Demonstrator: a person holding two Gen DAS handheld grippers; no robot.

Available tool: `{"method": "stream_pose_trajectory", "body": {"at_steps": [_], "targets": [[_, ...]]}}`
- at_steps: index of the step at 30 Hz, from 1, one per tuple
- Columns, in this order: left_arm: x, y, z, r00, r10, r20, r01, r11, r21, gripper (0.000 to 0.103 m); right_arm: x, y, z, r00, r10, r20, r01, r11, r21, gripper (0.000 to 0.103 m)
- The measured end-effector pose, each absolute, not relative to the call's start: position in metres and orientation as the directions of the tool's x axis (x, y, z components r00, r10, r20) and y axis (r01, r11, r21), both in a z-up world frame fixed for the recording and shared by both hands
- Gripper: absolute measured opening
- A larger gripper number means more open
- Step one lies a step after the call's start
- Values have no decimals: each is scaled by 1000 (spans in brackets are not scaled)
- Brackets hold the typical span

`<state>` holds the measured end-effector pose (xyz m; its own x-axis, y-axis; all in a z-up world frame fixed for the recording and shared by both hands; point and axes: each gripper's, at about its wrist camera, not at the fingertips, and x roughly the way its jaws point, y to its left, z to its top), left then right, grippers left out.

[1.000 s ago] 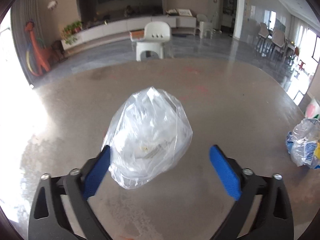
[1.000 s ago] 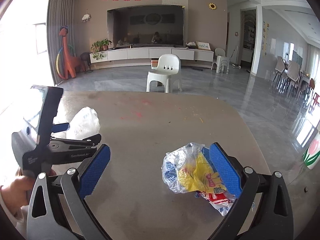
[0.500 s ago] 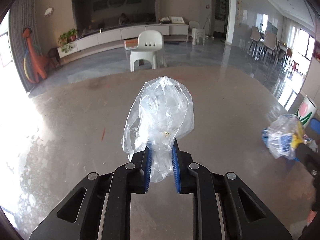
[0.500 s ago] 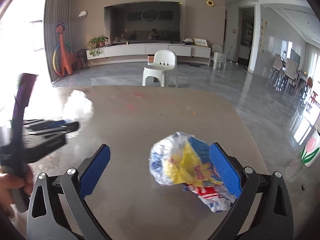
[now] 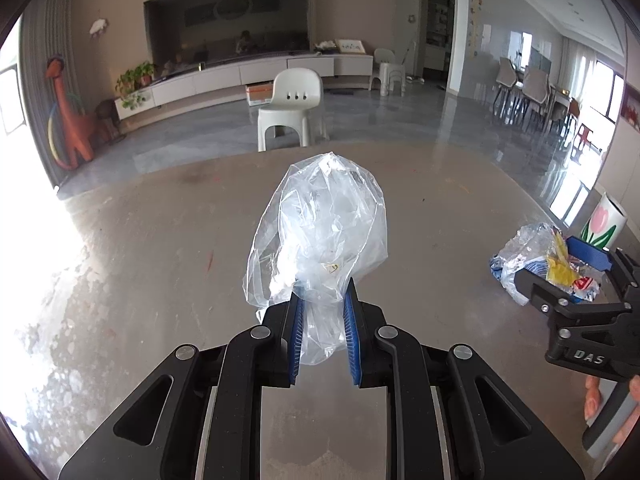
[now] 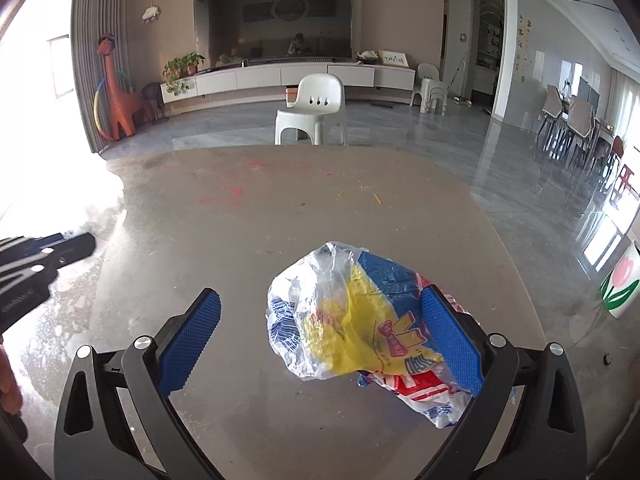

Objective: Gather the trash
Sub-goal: 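Grasp the clear plastic bag with the left tool while the right grasps the colourful snack bag, then carry the clear bag and snack bag over the white bin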

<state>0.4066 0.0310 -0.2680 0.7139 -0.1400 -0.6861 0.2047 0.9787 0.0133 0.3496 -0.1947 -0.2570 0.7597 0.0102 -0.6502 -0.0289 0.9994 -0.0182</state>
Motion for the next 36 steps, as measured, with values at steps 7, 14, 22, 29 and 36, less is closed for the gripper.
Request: {"method": "stream_pose_trajectory", "body": {"at_steps": [7,14,22,29,36], "targets": [[403,25,-253,711,-129,-692,198,980,21,18,353,-191,-261,709,21,-705,-71,997,-42,36],[362,10,-219,727,-147,-671,221,975,27,18,274,-204,-189,787,73,-613,-105,994,-17,32],[269,-44,-179,725,-263,-636,332,943,-12,18,161,-247,-128,850,23,-526,-48,998,-34,31],[189,-122,-170,678,-384,-627,470,882,-32,18,66,-317,-121,858,-102,-504,96,995,-38,32],[123,-224,-190,572,-506,-645,644,764,-29,18,1,-389,-143,814,-252,-523,271,962,-41,32]]}}
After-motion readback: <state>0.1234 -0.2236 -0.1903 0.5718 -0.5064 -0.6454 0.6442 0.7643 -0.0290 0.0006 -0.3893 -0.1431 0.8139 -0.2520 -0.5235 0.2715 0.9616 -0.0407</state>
